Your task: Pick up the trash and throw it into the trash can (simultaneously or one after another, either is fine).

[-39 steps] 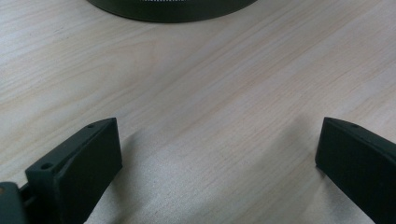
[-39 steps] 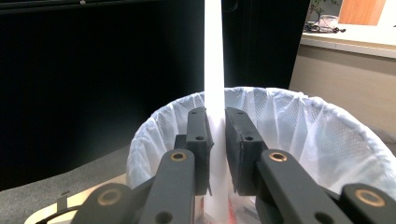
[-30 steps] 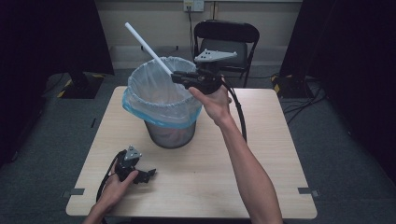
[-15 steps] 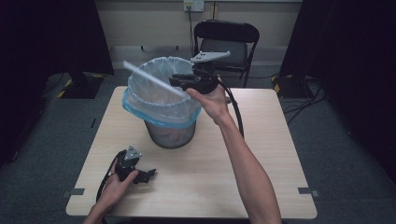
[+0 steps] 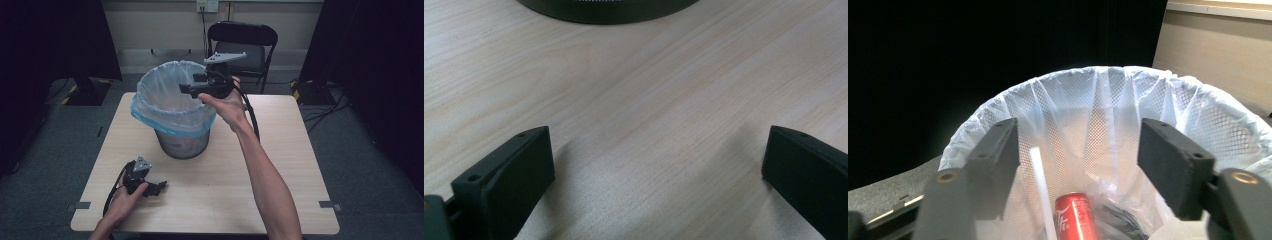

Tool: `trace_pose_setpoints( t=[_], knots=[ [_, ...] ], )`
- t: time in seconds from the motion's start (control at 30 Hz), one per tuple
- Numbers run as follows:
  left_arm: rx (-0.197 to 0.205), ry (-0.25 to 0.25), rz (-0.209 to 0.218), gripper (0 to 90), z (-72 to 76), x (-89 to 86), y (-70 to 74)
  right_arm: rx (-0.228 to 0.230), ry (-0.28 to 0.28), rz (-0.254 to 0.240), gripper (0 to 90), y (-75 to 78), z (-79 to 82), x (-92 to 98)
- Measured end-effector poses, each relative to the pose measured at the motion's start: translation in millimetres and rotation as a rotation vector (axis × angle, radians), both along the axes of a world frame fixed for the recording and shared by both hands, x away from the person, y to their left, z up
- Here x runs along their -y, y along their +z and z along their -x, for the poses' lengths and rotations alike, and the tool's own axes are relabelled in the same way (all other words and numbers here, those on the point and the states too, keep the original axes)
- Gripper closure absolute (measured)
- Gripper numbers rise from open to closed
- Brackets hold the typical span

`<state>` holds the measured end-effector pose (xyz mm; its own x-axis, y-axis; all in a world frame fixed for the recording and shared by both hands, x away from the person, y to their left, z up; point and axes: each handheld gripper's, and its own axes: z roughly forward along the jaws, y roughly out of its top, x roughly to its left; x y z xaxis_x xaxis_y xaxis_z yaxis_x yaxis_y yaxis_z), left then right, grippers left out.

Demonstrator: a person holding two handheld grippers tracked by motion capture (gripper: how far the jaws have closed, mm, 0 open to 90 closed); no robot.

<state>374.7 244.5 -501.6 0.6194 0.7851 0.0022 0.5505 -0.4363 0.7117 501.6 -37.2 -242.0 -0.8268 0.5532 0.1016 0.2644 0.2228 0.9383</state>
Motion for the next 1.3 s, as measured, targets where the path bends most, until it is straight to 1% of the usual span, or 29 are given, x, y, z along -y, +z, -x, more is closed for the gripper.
trace_pose_setpoints(
  t=[0.1,0.17,0.33,0.43,0.5,0.53,0.6,0.67,0.8,0.9,0.97,1.03,1.07,1.1,1.3],
  knots=[
    [0.000,0.003,0.006,0.0,0.1,0.4,-0.3,-0.003,-0.001,-0.002,28.4,1.3,0.4,2.2],
    [0.000,0.000,0.001,0.0,0.0,0.0,-0.1,-0.008,-0.002,0.006,26.8,1.0,0.6,4.4],
    [0.000,0.000,0.000,0.0,0.0,0.0,0.0,-0.002,-0.014,0.005,25.0,0.4,3.3,9.8],
    [0.000,0.000,0.001,0.0,0.0,0.0,-0.1,0.002,-0.027,-0.002,23.5,1.6,3.8,17.9],
    [0.000,-0.001,0.000,0.0,0.0,0.0,0.0,0.000,-0.031,-0.007,22.8,1.8,3.8,20.1],
    [0.000,0.000,0.000,0.0,0.0,0.0,0.0,0.001,-0.039,-0.004,22.6,1.6,4.3,23.7],
    [0.000,0.000,0.000,0.0,0.0,0.0,-0.1,0.002,-0.043,0.000,22.6,1.2,4.6,25.2],
    [0.000,0.000,0.001,0.0,0.0,0.0,-0.1,0.004,-0.057,-0.001,22.5,0.1,5.9,30.7],
    [0.000,0.000,0.000,0.0,0.0,0.0,0.0,0.004,-0.085,0.019,21.2,-1.4,8.0,37.4],
    [0.000,0.000,0.001,0.0,0.0,0.0,0.0,0.003,-0.093,0.006,20.0,-1.9,10.4,44.2],
    [0.000,0.000,0.001,0.0,0.0,0.0,-0.1,0.012,-0.122,0.010,16.4,-1.3,12.9,48.5],
    [0.000,0.000,0.001,0.0,0.0,0.0,-0.1,0.014,-0.128,0.007,16.4,-1.3,14.1,50.7],
    [0.000,0.000,0.000,0.0,0.0,0.0,0.0,0.020,-0.155,0.018,15.3,-1.5,16.9,54.2],
    [0.000,0.000,0.001,0.0,0.0,0.0,-0.1,0.022,-0.163,0.022,14.9,-1.8,18.3,55.9],
    [0.000,0.000,0.000,0.0,0.0,0.0,-0.1,0.024,-0.173,0.017,14.9,-2.3,25.0,66.2]
  ],
)
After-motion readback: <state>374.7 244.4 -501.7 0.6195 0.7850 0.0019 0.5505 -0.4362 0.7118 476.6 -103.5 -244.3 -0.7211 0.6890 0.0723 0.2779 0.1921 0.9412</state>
